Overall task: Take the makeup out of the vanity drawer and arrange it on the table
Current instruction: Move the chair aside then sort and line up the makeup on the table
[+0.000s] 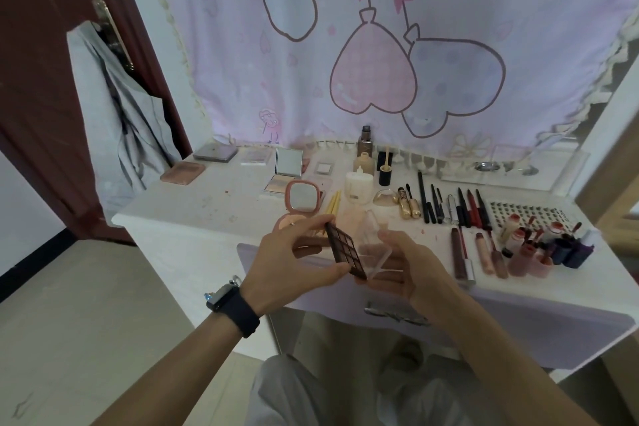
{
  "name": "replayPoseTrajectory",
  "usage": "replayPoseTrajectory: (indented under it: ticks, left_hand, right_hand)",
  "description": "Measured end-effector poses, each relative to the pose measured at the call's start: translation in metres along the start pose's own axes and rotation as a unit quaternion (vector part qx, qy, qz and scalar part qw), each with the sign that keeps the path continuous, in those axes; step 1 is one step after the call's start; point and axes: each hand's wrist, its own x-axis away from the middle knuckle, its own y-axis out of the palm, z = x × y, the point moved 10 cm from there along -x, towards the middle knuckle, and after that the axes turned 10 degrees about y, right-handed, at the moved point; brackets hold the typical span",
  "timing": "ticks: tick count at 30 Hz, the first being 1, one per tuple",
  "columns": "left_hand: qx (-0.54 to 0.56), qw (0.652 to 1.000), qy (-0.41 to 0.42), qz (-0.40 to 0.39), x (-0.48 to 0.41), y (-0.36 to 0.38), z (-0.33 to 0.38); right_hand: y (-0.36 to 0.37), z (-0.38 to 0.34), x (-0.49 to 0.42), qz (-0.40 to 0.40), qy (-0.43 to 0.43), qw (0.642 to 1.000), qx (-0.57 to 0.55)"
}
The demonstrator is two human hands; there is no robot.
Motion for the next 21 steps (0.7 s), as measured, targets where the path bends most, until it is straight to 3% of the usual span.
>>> replayPoseTrajectory:
  ticks: [9,14,21]
  left_hand:
    - [-0.211,0.970,-0.007,-0.118,0.011,0.007,-0.022]
    - [-0.237,0.961,0.005,-0.146,0.007,0.024,-0.020]
    - [-0.294,0.949,-0.005,-0.115,0.013,0.005,-0.019]
  right_hand:
    - [-0.007,0.006,-0.007,0.030,0.035,0.998,-0.033]
    - [0.011,0.008,-0.009,0.007,0.014,0.999,-0.030]
    - [0.030,0.007,-0.014,0.017,-0.012,1.000,0.011]
